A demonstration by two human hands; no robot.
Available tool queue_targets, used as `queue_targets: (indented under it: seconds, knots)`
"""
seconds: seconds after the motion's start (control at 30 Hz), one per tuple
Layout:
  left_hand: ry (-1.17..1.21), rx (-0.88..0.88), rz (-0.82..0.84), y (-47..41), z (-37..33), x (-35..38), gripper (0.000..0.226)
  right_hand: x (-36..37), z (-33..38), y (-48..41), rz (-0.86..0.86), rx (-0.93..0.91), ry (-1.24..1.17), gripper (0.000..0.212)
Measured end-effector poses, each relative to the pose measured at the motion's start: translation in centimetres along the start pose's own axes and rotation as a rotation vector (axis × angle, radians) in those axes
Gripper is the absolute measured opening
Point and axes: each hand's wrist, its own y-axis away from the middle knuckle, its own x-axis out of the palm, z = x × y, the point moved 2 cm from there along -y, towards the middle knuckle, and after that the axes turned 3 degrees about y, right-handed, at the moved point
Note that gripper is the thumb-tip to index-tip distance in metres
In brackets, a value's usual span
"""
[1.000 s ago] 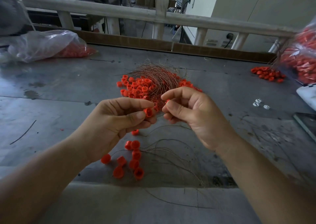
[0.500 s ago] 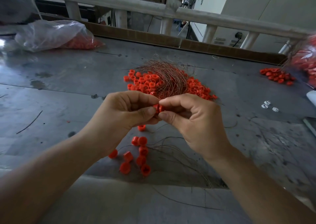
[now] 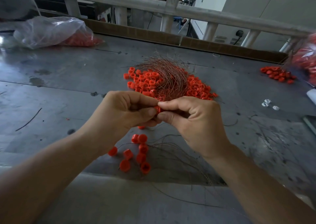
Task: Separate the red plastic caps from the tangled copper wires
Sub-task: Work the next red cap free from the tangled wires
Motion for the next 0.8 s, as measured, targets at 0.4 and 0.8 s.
queue_targets:
  seconds: [0.4, 0.8]
  knots:
    - [0.133, -0.082, 0.048, 0.19, 0.5, 0.03, 0.02, -0.02, 0.44, 0.31, -0.045, -0.067, 0.08, 0.02]
    - [0.193, -0.133, 0.214, 0.22, 0.17, -0.28, 0.026, -0.41, 0.18, -0.2, 0.083, -0.048, -0.067, 0.024]
